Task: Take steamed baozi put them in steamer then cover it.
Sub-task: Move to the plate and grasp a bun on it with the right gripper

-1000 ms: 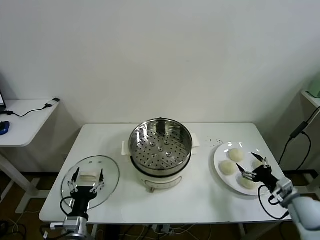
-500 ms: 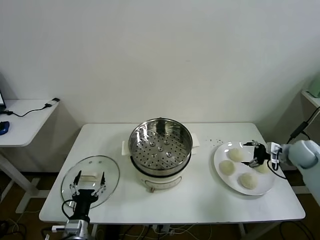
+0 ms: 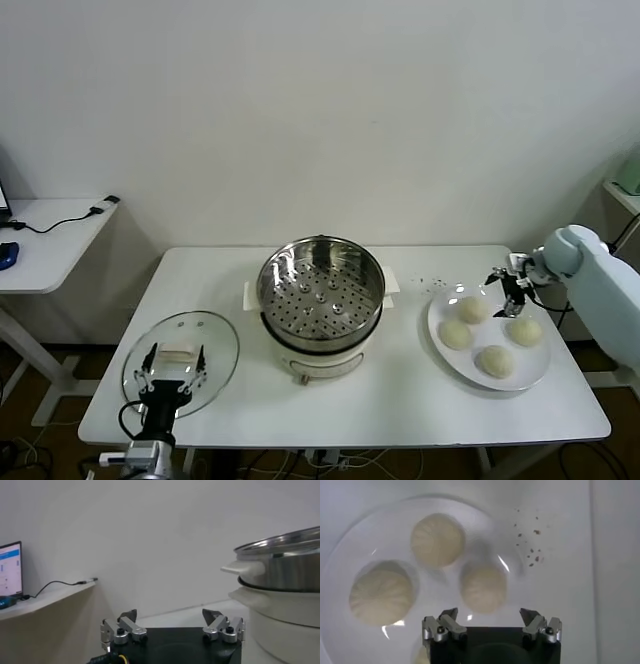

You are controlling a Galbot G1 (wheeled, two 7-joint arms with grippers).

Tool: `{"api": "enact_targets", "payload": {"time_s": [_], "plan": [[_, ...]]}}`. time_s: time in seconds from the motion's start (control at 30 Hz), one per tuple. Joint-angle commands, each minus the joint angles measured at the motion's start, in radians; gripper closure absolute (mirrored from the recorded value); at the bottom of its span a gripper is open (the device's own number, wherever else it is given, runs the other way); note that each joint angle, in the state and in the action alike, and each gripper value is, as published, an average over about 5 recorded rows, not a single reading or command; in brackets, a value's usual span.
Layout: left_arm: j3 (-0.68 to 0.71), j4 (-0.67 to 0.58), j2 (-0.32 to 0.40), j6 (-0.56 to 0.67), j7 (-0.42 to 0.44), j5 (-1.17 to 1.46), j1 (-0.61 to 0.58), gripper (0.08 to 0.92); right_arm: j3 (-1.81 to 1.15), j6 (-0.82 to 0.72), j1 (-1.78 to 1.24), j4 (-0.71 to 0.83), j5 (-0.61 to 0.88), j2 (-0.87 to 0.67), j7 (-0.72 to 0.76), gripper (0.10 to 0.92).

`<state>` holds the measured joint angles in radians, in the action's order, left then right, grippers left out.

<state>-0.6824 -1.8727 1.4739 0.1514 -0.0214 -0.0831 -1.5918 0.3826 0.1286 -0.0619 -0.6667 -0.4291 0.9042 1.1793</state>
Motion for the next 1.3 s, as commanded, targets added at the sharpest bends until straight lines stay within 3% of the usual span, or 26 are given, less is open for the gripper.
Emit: {"api": "enact_targets", "payload": {"time_s": [0.03, 0.63, 0.97, 1.3], "plan": [[-0.006, 0.001, -0.005, 0.0, -0.001, 0.002, -0.001, 0.177, 0.082, 0.028, 0.087, 0.184, -0.052, 0.13, 0.035, 0.203], [-0.01, 0.011, -0.017, 0.005, -0.004, 0.004, -0.008, 0.177, 0.003, 0.061, 0.088, 0.308, -0.152, 0.202, 0.011, 0.205], [-0.009, 0.014, -0.016, 0.007, -0.006, 0.002, -0.008, 0.177, -0.017, 0.068, 0.092, 0.331, -0.176, 0.217, 0.006, 0.301], [-0.009, 0.016, -0.017, 0.007, -0.007, -0.001, -0.01, 0.177, -0.009, 0.081, 0.102, 0.293, -0.146, 0.197, 0.019, 0.329]]}}
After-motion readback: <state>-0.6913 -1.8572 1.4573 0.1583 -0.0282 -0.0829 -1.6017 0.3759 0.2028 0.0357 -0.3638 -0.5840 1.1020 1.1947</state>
